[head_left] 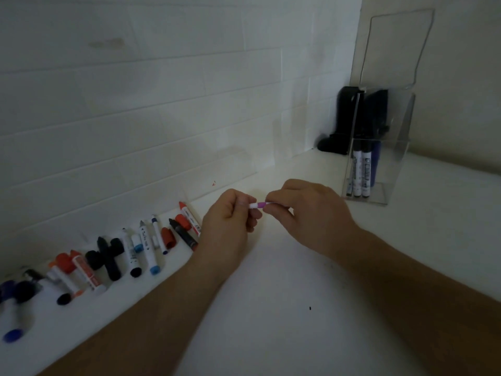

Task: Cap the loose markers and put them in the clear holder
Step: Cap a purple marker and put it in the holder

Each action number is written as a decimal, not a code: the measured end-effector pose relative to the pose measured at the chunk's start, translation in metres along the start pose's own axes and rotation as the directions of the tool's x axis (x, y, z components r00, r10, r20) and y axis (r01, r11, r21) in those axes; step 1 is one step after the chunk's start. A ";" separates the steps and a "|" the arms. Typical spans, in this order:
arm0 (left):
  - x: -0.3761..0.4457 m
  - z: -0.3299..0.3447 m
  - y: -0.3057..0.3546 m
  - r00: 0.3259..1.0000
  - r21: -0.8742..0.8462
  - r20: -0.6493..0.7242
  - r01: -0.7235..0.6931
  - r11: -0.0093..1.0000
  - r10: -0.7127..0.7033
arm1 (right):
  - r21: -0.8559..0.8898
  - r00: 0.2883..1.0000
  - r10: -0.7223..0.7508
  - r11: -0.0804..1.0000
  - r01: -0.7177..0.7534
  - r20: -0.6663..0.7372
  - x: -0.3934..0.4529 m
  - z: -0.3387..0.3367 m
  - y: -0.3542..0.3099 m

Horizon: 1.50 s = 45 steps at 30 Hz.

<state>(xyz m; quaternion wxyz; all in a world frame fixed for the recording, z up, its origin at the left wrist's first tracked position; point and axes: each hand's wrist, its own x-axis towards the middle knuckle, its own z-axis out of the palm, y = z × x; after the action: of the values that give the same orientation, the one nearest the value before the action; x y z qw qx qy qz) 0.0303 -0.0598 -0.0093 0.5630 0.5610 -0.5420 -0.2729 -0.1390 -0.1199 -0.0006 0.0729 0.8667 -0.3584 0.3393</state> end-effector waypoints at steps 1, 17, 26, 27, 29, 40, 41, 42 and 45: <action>0.000 0.000 0.000 1.000 0.042 -0.002 -0.028 0.999 0.028 | -0.006 1.000 0.007 1.000 -0.007 -0.004 0.000 0.000 -0.001; -0.005 0.002 0.001 0.985 0.406 -0.006 -0.157 0.900 0.174 | 0.242 0.958 0.232 0.932 -0.269 0.168 -0.003 0.001 -0.012; -0.007 0.010 0.003 0.980 0.311 0.146 -0.172 0.935 0.132 | 0.011 0.944 0.166 0.984 -0.177 0.285 0.017 -0.038 -0.004; -0.007 0.010 0.002 0.980 0.303 0.157 -0.166 0.938 0.122 | 0.096 0.963 0.199 0.971 -0.219 0.182 0.022 -0.050 -0.002; -0.006 0.011 -0.002 0.968 0.353 0.219 -0.197 0.914 0.124 | 0.258 0.951 0.304 0.925 -0.278 -0.065 0.033 -0.082 0.009; -0.011 0.019 -0.014 0.828 0.532 0.447 -0.551 0.643 0.339 | -0.141 0.890 0.414 0.886 -0.442 -0.192 0.019 -0.142 0.112; -0.011 0.019 -0.014 0.826 0.530 0.448 -0.554 0.642 0.343 | -0.177 0.893 0.423 0.877 -0.447 -0.156 0.016 -0.137 0.114; -0.011 0.019 -0.015 0.823 0.527 0.452 -0.557 0.641 0.344 | -0.215 0.891 0.437 0.865 -0.454 -0.122 0.015 -0.132 0.116; -0.010 0.017 -0.016 0.811 0.510 0.467 -0.573 0.642 0.352 | -0.336 0.866 0.500 0.818 -0.466 0.016 0.011 -0.122 0.119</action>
<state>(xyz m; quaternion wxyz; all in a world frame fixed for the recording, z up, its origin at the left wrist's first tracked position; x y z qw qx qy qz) 0.0167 -0.0602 -0.0312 0.2957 0.5024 -0.8125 -0.0084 -0.2788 -0.1681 0.0855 0.1057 0.7400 -0.6200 0.2382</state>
